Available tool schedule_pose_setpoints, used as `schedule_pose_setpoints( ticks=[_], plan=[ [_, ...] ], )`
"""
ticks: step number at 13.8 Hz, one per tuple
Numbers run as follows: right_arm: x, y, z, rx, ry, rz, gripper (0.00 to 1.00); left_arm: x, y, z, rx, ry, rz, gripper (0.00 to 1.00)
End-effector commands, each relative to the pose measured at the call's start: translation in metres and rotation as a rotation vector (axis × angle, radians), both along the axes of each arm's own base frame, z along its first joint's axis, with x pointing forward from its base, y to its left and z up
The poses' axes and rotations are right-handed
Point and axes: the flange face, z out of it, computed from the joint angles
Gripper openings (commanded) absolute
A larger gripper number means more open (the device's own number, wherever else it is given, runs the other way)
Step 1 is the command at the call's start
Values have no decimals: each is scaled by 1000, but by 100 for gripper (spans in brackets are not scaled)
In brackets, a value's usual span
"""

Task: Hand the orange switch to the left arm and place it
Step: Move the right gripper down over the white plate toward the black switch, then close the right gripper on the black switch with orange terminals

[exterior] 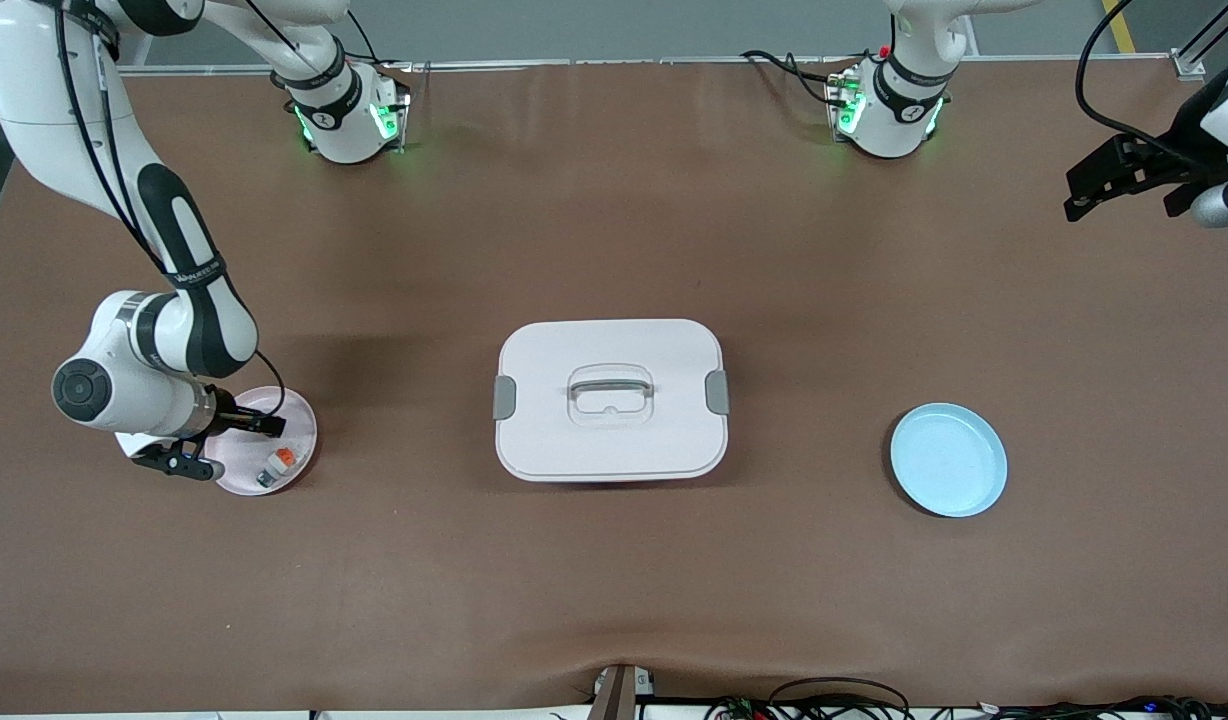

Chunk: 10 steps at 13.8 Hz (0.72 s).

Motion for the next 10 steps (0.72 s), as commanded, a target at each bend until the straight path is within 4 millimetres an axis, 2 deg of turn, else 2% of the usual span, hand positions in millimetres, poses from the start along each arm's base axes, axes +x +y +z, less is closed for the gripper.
schedule_pose_setpoints(
  ticks=[1, 6, 10],
  plan=[
    [5, -3, -2, -8, -5, 15, 100, 0, 0, 4, -15, -4, 16, 100],
    [5, -3, -1, -7, -5, 22, 100, 2, 1, 4, -16, -10, 20, 100],
    [4, -2, -1, -6, -2, 28, 54, 1, 5, 5, -13, -12, 16, 100]
  ],
)
